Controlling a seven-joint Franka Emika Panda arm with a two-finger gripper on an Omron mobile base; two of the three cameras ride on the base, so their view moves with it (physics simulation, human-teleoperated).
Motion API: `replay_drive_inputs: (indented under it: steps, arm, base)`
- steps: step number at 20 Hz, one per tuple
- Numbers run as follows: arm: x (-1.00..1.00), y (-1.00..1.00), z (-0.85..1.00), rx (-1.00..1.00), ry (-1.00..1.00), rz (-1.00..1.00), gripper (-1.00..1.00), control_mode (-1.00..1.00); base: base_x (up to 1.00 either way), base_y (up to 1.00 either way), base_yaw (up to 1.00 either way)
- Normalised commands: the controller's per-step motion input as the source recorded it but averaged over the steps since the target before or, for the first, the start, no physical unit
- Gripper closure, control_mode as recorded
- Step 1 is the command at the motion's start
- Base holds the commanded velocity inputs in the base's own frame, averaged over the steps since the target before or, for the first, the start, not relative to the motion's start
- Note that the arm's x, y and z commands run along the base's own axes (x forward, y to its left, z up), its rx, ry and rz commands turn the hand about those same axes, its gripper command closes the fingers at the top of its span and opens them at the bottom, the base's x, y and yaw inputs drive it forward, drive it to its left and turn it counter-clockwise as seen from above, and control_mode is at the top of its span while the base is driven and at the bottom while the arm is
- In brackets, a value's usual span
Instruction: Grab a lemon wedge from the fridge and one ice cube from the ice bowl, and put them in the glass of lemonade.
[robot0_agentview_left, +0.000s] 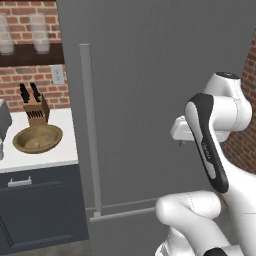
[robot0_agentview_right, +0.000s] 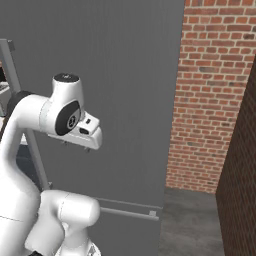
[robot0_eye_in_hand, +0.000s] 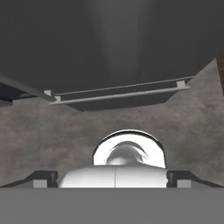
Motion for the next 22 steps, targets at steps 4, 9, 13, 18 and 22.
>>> replay_drive_inputs:
  steps: [4, 9, 13, 18, 22]
  arm:
    - [-0.38, -0.10, -0.07, 0.07, 0.00, -0.04, -1.00, -1.00]
    - [-0.03, 0.00, 0.00, 0.00, 0.00, 0.00, -1.00, 1.00]
    - [0.00, 0.00, 0.00, 0.00, 0.00, 0.00, -1.00, 1.00]
    - [0.00, 0.00, 0.00, 0.00, 0.00, 0.00, -1.00, 1.00]
    - [0.00, 0.00, 0.00, 0.00, 0.00, 0.00, -1.00, 1.00]
  base:
    - [0.00, 0.00, 0.00]
    - [-0.63, 0.62, 0.00]
    - [-0.59, 1.00, -0.17]
    - [-0.03, 1.00, -0.45]
    - [0.09, 0.99, -0.61]
